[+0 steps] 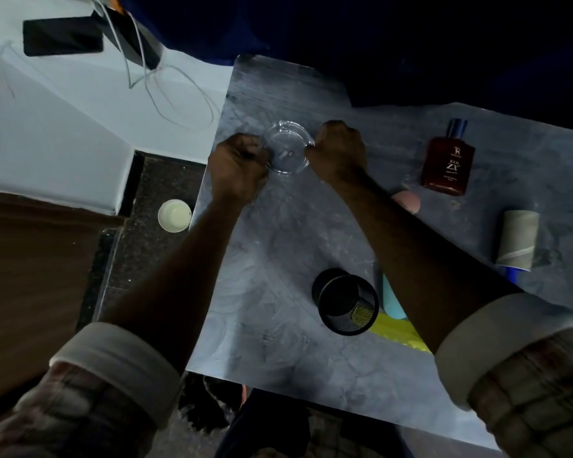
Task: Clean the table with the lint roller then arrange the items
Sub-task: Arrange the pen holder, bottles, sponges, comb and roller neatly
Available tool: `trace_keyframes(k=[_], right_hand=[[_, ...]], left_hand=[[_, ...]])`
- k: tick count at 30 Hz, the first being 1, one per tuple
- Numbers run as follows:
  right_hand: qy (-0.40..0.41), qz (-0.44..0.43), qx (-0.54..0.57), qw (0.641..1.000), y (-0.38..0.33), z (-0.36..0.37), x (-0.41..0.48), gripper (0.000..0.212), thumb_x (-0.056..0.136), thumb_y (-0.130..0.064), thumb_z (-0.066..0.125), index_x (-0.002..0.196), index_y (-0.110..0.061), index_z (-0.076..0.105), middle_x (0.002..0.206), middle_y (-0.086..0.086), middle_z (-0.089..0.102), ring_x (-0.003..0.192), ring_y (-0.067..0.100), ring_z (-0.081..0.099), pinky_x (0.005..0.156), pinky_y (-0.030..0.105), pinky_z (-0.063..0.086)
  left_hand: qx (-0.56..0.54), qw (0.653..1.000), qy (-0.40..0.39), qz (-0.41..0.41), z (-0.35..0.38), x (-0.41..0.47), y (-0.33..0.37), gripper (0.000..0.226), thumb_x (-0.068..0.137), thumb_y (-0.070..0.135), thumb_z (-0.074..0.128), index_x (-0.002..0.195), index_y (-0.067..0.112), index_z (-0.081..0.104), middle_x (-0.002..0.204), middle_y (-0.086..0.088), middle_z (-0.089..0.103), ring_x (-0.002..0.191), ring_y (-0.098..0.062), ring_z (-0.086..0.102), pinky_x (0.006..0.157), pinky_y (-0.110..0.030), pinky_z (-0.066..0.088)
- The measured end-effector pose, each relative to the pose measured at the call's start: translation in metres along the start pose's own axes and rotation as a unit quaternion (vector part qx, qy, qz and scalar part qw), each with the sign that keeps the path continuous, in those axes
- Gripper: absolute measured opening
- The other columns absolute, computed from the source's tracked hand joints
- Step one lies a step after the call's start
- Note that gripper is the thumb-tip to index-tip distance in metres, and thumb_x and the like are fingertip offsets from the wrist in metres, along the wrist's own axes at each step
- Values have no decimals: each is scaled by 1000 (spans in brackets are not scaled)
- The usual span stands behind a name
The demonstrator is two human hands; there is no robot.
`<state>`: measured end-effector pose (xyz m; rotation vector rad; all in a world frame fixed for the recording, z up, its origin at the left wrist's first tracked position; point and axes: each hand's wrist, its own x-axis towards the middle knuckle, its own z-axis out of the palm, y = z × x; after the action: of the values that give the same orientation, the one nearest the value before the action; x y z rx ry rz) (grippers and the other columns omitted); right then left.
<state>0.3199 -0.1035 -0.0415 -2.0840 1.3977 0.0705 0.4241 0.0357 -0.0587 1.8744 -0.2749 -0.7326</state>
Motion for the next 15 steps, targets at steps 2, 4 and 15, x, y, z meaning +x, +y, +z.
trace_keyframes(k=[2,4,15], right_hand=[[-13,-2,-4,1000,1,-4,-3,35,85,-33,64,110,-10,72,119,15,72,115,33,67,95,34,55],[-6,-25,-10,1000,6,-15,-15,33,89,-36,61,104,-9,73,114,15,74,112,34,67,93,34,53],[-15,-31,170,985,139,-60,-207,9,103,-35,57,101,-31,65,75,-7,71,61,10,70,55,42,61]], left_hand=[[-51,999,-12,-5,-2,-4,-4,15,98,-9,65,109,0,68,62,5,64,45,-6,56,45,-22,49],[-72,997,-7,-16,-8,-17,-5,22,103,-7,56,125,-6,62,69,0,60,48,-8,53,44,-19,45],[204,922,-304,126,-45,-197,-66,88,80,35,82,156,49,38,148,29,46,103,-4,68,69,-22,62]])
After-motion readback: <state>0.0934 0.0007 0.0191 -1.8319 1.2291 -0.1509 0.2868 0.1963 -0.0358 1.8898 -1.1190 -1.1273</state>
